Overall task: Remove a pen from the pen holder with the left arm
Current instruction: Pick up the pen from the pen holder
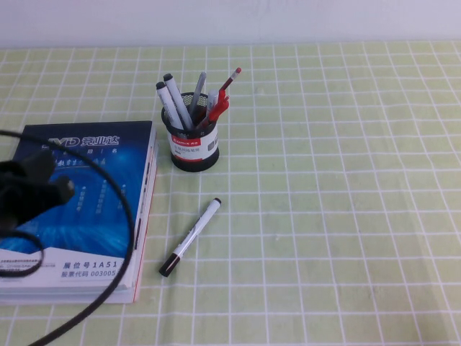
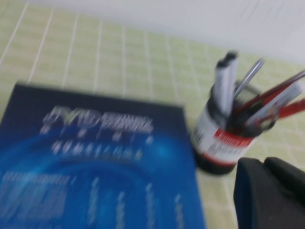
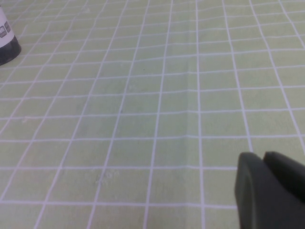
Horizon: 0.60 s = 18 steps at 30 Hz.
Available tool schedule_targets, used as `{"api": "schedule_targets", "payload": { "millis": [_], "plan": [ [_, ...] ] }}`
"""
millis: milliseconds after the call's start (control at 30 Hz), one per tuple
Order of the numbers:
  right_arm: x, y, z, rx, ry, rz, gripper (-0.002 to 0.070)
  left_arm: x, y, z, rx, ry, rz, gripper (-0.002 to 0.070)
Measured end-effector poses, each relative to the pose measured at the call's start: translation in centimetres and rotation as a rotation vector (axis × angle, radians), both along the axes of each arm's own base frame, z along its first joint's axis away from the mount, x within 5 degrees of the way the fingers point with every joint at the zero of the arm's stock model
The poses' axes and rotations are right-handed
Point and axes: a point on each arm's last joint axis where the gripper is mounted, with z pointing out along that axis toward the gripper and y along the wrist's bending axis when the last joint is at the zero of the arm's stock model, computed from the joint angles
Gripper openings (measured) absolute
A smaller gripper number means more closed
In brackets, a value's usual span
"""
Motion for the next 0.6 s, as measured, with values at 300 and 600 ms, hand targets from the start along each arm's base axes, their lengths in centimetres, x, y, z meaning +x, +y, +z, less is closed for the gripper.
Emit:
{"api": "schedule_targets", "payload": {
  "millis": [300,600],
  "plan": [
    [0.0,0.0,0.0,0.000,0.000,0.000,-0.0015,3.0,-4.7,-0.7,-0.004,-0.141,-0.049,-0.0004],
    [0.0,0.0,0.0,0.000,0.000,0.000,-0.0015,6.8,-5.8,-2.9,-0.086,-0.210,-0.058,-0.0003]
  ]
}}
